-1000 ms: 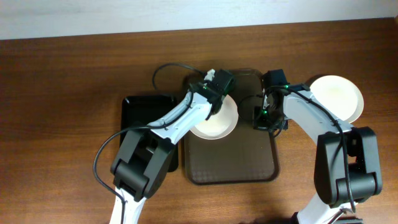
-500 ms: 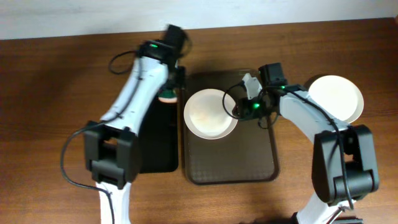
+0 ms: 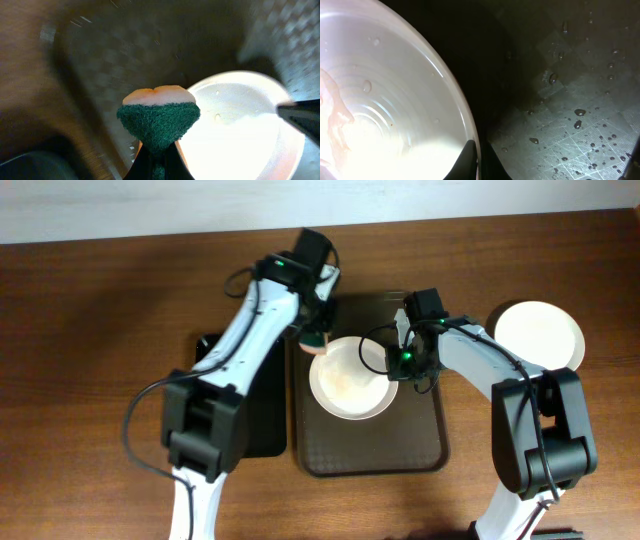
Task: Clean dirty plates on tray and stack at the side
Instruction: 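Scrub the held plate with the sponge in the left gripper, then return the sponge to the black tray with the left gripper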
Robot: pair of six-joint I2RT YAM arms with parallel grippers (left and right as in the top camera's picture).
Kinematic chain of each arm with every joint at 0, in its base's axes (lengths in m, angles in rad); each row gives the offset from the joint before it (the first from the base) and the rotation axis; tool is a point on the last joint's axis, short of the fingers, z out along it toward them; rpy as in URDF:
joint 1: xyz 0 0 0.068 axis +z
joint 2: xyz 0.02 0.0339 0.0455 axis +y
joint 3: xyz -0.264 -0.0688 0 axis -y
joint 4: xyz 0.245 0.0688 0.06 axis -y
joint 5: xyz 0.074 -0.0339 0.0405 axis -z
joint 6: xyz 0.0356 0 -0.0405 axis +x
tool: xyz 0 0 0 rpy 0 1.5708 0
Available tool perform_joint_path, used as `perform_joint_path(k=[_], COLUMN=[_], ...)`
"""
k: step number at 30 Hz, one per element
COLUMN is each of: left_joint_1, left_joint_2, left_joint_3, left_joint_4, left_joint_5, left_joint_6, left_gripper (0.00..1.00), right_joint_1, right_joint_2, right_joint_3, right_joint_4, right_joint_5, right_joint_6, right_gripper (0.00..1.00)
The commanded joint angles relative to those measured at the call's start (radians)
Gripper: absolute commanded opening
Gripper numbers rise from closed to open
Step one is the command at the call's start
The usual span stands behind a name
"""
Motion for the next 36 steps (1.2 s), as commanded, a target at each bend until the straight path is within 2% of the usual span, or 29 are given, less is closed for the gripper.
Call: perform_joint_path(k=[1,2,4,6,7,9,11,13,15,17,18,20,21,23,26,29,32,36], left_joint_1=[-0.024,-0.041,-0.050,-0.050,-0.050,-0.047,-0.064,-0.097,-0.116,-0.113,-0.106,-0.092,-0.097,-0.124,-0.132,-0.111,-0.056,-0.031], left_joint_2=[0.091,0.121,0.171,0.212,0.219,0.221,0.221,0.221,0.221,0.221,0.221,0.221,0.221,0.223,0.223,0.223,0.222,0.222], left_joint_3=[0.008,0.008,0.008,0.008,0.008,0.012,0.013,0.013,0.013,0.013,0.013,0.013,0.012,0.007,0.007,0.032,0.127,0.293], left_joint_4=[0.007,0.008,0.002,-0.007,-0.031,-0.150,-0.209,-0.200,-0.211,-0.290,-0.270,-0.150,-0.084,-0.043,-0.128,-0.207,-0.323,-0.417], left_joint_5=[0.141,0.134,0.128,0.131,0.124,-0.033,0.013,0.088,0.102,0.101,0.104,0.187,0.183,0.047,0.040,-0.026,-0.158,-0.180], left_joint_6=[-0.014,-0.040,-0.181,-0.245,-0.246,-0.246,-0.197,-0.203,-0.204,-0.204,-0.205,-0.229,-0.246,-0.247,-0.247,-0.247,-0.246,-0.246], left_gripper=[0.00,0.00,0.00,0.00,0.00,0.00,0.00,0.00,0.00,0.00,0.00,0.00,0.00,0.00,0.00,0.00,0.00,0.00], right_joint_1=[-0.008,-0.008,-0.008,-0.008,-0.008,-0.008,-0.008,-0.008,-0.008,-0.008,-0.008,-0.008,-0.008,-0.008,-0.008,-0.008,-0.008,-0.008], right_joint_2=[0.017,0.017,0.017,0.017,0.017,0.017,0.017,0.017,0.017,0.017,0.017,0.017,0.017,0.017,0.017,0.017,0.017,0.017], right_joint_3=[-0.016,-0.016,-0.016,-0.016,-0.016,-0.016,-0.016,-0.016,-0.016,-0.016,-0.016,-0.016,-0.016,-0.016,-0.016,-0.016,-0.016,-0.016], right_joint_4=[-0.019,-0.020,-0.024,-0.031,-0.034,-0.037,-0.037,-0.037,-0.037,-0.038,-0.038,-0.037,-0.037,-0.039,-0.042,-0.043,-0.055,-0.068], right_joint_5=[0.114,0.114,0.114,0.114,0.114,0.114,0.114,0.115,0.114,0.114,0.114,0.114,0.114,0.114,0.114,0.124,0.191,0.197], right_joint_6=[0.004,0.004,0.004,0.004,0.004,0.005,0.005,0.013,0.031,0.031,0.031,0.031,0.031,0.031,0.031,0.075,0.178,0.188], right_gripper=[0.04,0.04,0.04,0.04,0.04,0.04,0.04,0.04,0.04,0.04,0.04,0.04,0.04,0.04,0.04,0.04,0.04,0.04])
